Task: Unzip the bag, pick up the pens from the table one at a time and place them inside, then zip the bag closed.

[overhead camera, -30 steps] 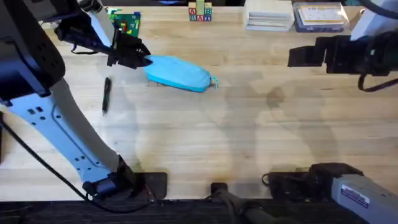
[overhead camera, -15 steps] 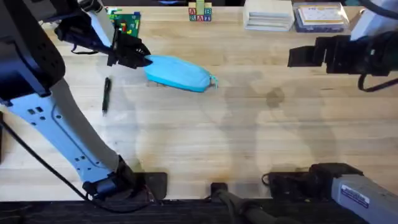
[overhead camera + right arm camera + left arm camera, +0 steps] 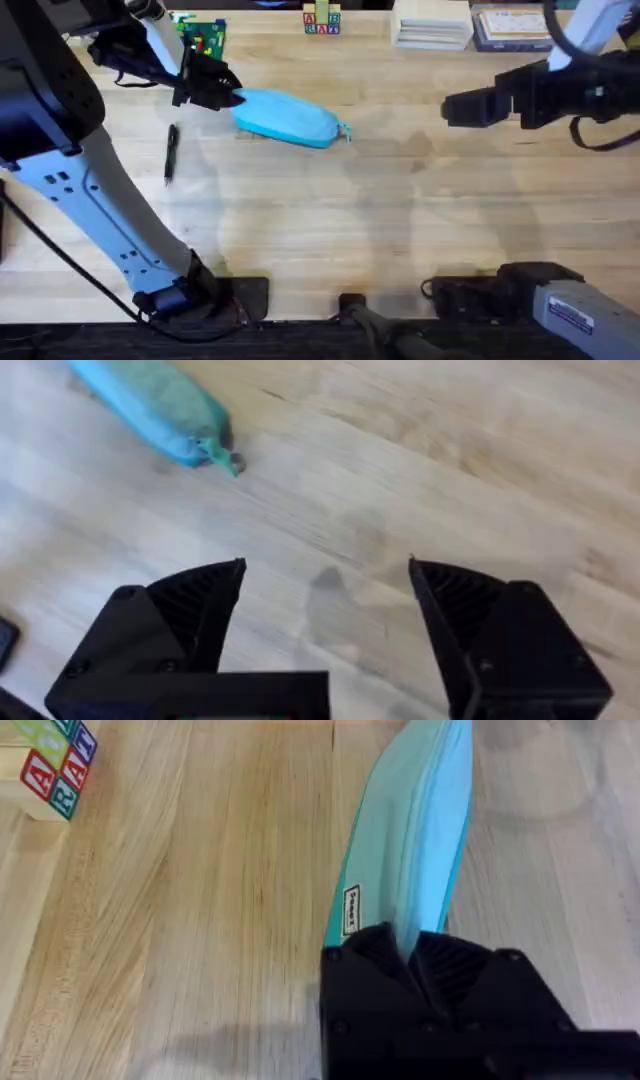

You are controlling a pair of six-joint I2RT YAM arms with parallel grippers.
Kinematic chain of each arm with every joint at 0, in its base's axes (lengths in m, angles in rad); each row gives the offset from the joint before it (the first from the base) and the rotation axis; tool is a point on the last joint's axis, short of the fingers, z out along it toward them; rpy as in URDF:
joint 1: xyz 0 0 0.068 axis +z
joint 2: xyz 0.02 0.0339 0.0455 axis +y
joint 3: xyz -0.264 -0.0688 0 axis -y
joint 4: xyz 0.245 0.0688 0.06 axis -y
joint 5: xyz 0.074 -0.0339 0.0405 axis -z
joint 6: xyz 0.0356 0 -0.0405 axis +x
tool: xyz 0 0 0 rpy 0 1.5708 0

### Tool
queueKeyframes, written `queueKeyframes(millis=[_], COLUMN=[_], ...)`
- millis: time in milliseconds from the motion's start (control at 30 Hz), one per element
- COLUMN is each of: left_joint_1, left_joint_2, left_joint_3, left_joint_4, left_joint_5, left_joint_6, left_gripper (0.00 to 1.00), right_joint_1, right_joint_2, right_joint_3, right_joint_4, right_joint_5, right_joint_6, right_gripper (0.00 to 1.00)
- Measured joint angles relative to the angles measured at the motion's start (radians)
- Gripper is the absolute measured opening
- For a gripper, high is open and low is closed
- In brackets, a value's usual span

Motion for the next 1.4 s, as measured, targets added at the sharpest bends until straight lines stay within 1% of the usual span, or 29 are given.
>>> queueKeyframes(millis=[167,300,433,567,767,867,900,1133,1400], left_joint_1=[0.000,0.000,0.000,0.000,0.000,0.000,0.000,0.000,0.000], left_joint_2=[0.000,0.000,0.000,0.000,0.000,0.000,0.000,0.000,0.000], left_joint_3=[0.000,0.000,0.000,0.000,0.000,0.000,0.000,0.000,0.000], left_joint_4=[0.000,0.000,0.000,0.000,0.000,0.000,0.000,0.000,0.000], left_joint_5=[0.000,0.000,0.000,0.000,0.000,0.000,0.000,0.000,0.000], left_joint_6=[0.000,0.000,0.000,0.000,0.000,0.000,0.000,0.000,0.000], left_gripper=[0.043,0.043,0.043,0.043,0.042,0.042,0.042,0.042,0.043], right_joint_1=[0.001,0.001,0.001,0.001,0.001,0.001,0.001,0.001,0.001], right_joint_2=[0.000,0.000,0.000,0.008,0.062,0.096,0.130,0.209,0.273], right_joint_3=[0.000,0.000,0.000,0.000,0.000,0.000,0.001,0.001,0.001], right_joint_4=[0.000,0.000,0.000,0.000,0.002,0.002,0.003,0.005,0.006], right_joint_5=[-0.080,-0.109,-0.135,-0.195,-0.268,-0.281,-0.288,-0.296,-0.299], right_joint_6=[-0.144,-0.228,-0.286,-0.342,-0.405,-0.414,-0.422,-0.466,-0.543], right_gripper=[0.997,0.997,0.997,0.997,0.997,0.997,0.997,0.997,0.997])
